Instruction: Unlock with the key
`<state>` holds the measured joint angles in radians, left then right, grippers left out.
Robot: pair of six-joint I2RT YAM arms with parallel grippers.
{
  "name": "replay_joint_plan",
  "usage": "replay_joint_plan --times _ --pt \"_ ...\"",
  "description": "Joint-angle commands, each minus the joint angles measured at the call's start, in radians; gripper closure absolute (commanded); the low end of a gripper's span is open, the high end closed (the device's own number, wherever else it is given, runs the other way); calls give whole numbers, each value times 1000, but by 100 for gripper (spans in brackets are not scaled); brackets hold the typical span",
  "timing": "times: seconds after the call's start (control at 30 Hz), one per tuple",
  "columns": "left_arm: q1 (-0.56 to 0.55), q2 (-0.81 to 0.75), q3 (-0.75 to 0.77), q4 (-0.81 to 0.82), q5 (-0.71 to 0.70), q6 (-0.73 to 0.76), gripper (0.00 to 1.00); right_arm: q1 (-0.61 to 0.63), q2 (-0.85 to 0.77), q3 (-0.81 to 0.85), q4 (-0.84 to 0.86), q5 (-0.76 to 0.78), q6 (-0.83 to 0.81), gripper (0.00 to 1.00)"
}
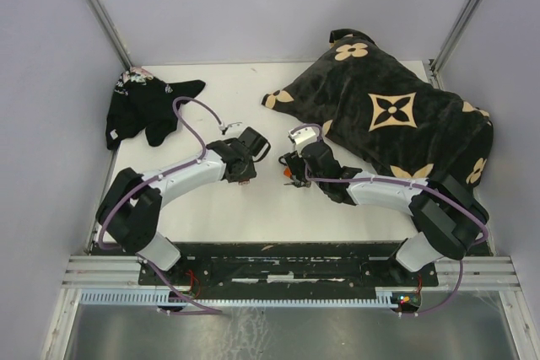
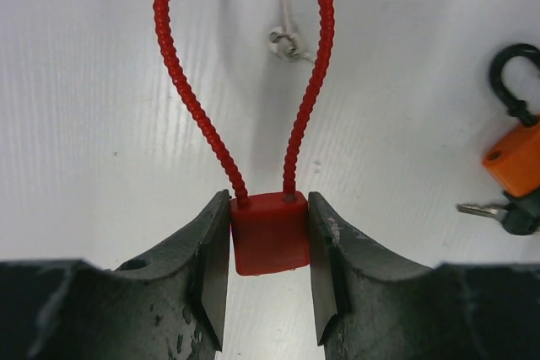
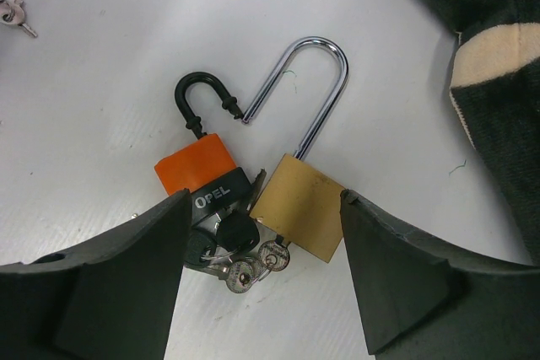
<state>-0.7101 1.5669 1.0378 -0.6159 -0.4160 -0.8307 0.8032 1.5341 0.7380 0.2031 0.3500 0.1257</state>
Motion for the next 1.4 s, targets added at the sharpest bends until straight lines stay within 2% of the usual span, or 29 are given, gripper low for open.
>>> replay_joint_plan --times 0.0,0.17,0.3,0.47,0.73,0.87,1.1,1.37 --pt "39 -34 -73 -5 -54 -58 65 -1 -22 6 35 20 -8 21" --pt "99 2 -110 41 15 -15 65 0 -17 13 30 14 -5 21" --pt "102 44 -91 59 79 15 66 -1 -18 14 23 19 -8 21" --pt "83 77 -76 69 162 19 66 -1 -22 13 21 25 -9 22" --pt "6 142 4 107 199 -14 65 -1 -23 16 15 26 -7 22" --pt "-15 157 41 97 189 -42 65 -1 -23 17 8 30 -8 22" --pt "-4 54 -27 28 36 -122 62 -2 -23 22 4 15 -6 22" --pt "12 97 -55 97 61 -149 51 -2 -19 26 -1 0 -8 22"
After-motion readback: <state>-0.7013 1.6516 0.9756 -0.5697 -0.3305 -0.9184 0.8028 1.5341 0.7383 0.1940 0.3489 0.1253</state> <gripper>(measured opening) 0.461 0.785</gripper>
